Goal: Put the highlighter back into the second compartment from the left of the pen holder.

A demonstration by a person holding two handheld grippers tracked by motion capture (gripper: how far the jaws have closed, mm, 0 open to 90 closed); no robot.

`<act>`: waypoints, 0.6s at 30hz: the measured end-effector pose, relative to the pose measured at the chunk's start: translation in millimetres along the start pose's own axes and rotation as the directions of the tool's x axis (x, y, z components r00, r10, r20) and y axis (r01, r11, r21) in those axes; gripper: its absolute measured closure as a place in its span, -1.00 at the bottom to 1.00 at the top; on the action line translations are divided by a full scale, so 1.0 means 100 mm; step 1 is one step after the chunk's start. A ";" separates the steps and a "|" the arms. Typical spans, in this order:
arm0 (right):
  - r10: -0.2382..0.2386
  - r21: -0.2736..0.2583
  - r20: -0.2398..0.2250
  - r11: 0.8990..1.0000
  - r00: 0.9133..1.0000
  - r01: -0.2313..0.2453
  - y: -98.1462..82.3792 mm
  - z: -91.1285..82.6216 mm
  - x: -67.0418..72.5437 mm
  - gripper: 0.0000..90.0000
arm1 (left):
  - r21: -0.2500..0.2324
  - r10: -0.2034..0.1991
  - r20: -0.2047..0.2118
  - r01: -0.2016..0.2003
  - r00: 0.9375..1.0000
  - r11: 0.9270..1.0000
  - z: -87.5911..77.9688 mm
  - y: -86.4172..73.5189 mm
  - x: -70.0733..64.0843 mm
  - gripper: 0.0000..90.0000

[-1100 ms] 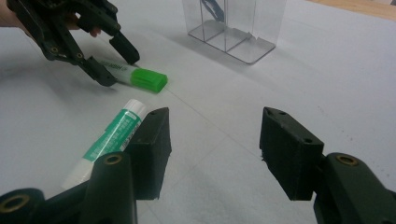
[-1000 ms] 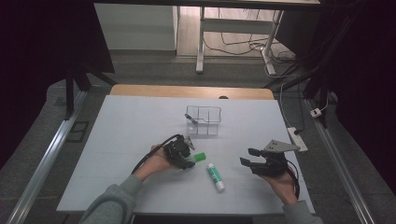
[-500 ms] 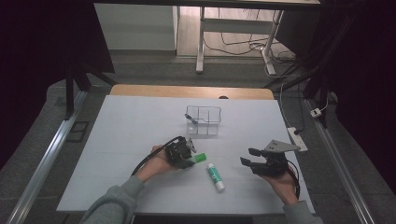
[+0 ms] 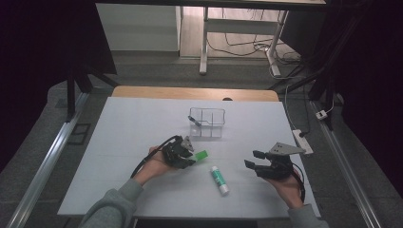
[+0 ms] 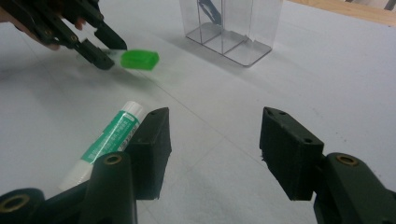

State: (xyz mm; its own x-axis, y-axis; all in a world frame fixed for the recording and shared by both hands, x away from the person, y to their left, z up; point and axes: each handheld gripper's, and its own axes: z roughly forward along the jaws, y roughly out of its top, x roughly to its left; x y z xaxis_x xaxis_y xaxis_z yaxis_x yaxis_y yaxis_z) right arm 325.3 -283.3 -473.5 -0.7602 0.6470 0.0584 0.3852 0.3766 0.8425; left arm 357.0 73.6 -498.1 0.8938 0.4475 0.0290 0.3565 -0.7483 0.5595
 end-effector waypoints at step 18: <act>-0.007 -0.013 -0.001 1.000 1.000 0.007 0.01 0.01 0.04 -0.06 | -0.196 -0.096 0.039 0.102 0.995 0.975 -0.31 -0.15 0.09 0.46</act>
State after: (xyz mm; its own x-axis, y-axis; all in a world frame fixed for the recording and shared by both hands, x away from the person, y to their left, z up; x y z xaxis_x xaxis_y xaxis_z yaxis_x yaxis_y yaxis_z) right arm 323.8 -279.7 -473.0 -0.7632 0.6440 0.0530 0.3731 0.3722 0.8498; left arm 351.0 103.7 -480.0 0.8654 0.4977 -0.0573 0.3855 -0.5885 0.7107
